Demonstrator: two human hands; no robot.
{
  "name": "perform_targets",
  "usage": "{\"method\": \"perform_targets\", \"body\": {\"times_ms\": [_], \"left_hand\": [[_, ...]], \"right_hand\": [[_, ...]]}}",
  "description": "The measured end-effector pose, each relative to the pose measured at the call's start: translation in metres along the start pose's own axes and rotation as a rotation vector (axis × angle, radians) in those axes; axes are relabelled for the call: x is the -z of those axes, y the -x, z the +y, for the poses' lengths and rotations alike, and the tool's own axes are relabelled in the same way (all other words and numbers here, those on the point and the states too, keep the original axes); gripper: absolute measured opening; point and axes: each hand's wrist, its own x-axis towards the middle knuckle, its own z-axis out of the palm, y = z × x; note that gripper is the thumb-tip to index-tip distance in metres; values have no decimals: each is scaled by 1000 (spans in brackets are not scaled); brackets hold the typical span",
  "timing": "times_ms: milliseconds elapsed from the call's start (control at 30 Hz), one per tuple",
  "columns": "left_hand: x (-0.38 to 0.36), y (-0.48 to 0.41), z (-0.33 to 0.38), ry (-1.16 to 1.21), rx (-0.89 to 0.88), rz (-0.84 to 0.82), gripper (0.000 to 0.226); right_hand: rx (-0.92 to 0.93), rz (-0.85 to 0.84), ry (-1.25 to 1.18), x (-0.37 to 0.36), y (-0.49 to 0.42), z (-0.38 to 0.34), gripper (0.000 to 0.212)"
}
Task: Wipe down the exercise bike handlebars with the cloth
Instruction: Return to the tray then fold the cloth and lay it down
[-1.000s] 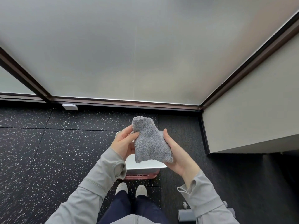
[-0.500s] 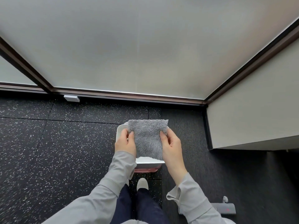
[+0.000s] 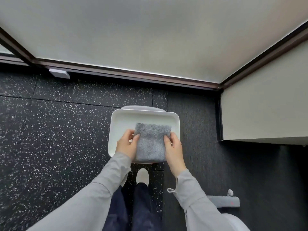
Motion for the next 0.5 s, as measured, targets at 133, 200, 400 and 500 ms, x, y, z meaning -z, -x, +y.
{"method": "perform_targets", "body": {"times_ms": [133,200,400,500], "left_hand": [[-17,-48,-45,-74,-18,26,3],[-24,-71,-65,-96,-28,40,3],[-37,-115,-109,-105,-32,61,3],[-39,-123,-122,-138,-31,55,8]], "right_hand": [[-12,-48,134,-22,-47,46,16],[3,-67,179,-33,-69,66,15],[37,-85,283,-58,-112,108,14],[60,-86,326,-63,-119,118,14]]}}
